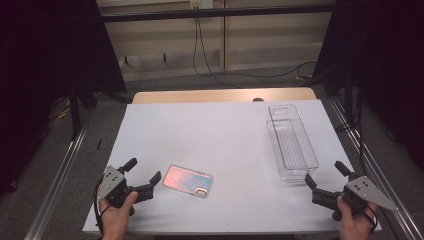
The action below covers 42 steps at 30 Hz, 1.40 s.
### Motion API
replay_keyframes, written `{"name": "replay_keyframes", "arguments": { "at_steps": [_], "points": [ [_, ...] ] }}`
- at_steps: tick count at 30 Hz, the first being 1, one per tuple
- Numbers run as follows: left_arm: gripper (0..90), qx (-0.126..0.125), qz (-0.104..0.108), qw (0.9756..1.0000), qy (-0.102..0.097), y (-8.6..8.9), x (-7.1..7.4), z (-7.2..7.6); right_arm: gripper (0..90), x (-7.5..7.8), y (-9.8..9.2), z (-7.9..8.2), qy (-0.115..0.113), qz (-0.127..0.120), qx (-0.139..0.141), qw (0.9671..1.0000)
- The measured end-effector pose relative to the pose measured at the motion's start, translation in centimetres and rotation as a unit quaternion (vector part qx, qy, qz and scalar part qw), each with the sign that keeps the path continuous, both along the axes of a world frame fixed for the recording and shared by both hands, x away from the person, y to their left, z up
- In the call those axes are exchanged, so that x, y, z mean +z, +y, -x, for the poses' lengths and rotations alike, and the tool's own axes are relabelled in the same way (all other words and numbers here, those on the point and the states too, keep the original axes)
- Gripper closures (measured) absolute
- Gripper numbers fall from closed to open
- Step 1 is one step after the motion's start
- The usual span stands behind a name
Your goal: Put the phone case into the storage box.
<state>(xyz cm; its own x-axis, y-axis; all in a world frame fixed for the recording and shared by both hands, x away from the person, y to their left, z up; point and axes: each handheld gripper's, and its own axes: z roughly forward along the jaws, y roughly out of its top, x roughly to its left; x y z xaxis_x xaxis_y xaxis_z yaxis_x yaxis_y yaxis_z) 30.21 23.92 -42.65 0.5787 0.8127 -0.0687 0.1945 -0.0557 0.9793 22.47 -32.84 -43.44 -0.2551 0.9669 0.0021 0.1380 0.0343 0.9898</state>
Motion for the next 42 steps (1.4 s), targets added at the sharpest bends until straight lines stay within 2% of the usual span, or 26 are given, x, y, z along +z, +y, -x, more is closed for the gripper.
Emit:
{"name": "replay_keyframes", "arguments": {
  "at_steps": [7, 9, 12, 15, 17, 25, 27, 30, 33, 36, 37, 38, 40, 41, 42],
  "points": [
    [3.5, 0.005, 0.001, 1.0000, -0.001, 0.0, 0.0, 0.0, 0.0, -0.1, 0.0, -0.2, 0.001, -0.002, 0.004, 1.0000],
    [2.9, -0.001, 0.007, 1.0000, 0.000, 0.0, 0.1, 0.0, 0.0, -0.1, 0.1, -0.1, 0.000, -0.004, 0.006, 1.0000],
    [1.7, -0.004, -0.002, 1.0000, -0.005, -0.3, 0.3, 0.1, 0.0, -0.1, 0.1, -0.1, -0.001, -0.003, 0.009, 1.0000],
    [1.8, -0.011, 0.001, 0.9999, 0.000, -0.4, 0.3, 0.0, 0.0, -0.1, 0.2, -0.1, -0.001, -0.003, 0.010, 0.9999],
    [3.9, -0.010, -0.011, 0.9999, 0.002, -0.6, 0.3, -0.2, 0.0, -0.1, 0.2, 0.0, 0.000, -0.003, 0.010, 0.9999],
    [3.8, -0.025, -0.018, 0.9995, 0.001, -1.1, 0.4, -0.7, 0.0, -0.2, 0.3, -0.2, 0.002, -0.001, 0.017, 0.9999],
    [6.5, -0.031, -0.019, 0.9993, 0.008, -1.3, 0.5, -0.9, 0.0, -0.2, 0.4, -0.2, 0.001, 0.001, 0.019, 0.9998],
    [5.0, -0.043, -0.010, 0.9988, 0.020, -1.6, 0.5, -1.3, 0.0, -0.2, 0.4, -0.3, 0.002, -0.001, 0.019, 0.9998],
    [5.0, -0.046, -0.007, 0.9986, 0.024, -1.8, 0.6, -1.6, 0.0, -0.2, 0.4, -0.4, 0.002, -0.001, 0.019, 0.9998],
    [5.0, -0.051, -0.005, 0.9985, 0.019, -1.9, 0.8, -2.0, 0.0, -0.2, 0.5, -0.3, 0.003, 0.002, 0.019, 0.9998],
    [4.9, -0.054, -0.012, 0.9984, 0.010, -2.1, 0.9, -2.2, 0.0, -0.2, 0.5, -0.3, 0.002, 0.000, 0.018, 0.9998],
    [4.9, -0.054, -0.012, 0.9984, 0.010, -2.1, 0.9, -2.2, 0.0, -0.2, 0.5, -0.3, 0.002, 0.000, 0.018, 0.9998],
    [4.1, -0.055, -0.015, 0.9984, -0.005, -2.6, 1.3, -2.5, 0.0, -0.2, 0.5, -0.1, 0.001, 0.000, 0.014, 0.9999],
    [3.7, -0.055, -0.015, 0.9984, -0.005, -2.6, 1.3, -2.5, 0.0, -0.2, 0.4, 0.0, 0.002, -0.002, 0.014, 0.9999],
    [3.7, -0.058, -0.022, 0.9980, -0.014, -2.8, 1.5, -2.7, 0.0, -0.1, 0.4, 0.0, 0.002, -0.002, 0.012, 0.9999]
  ]
}}
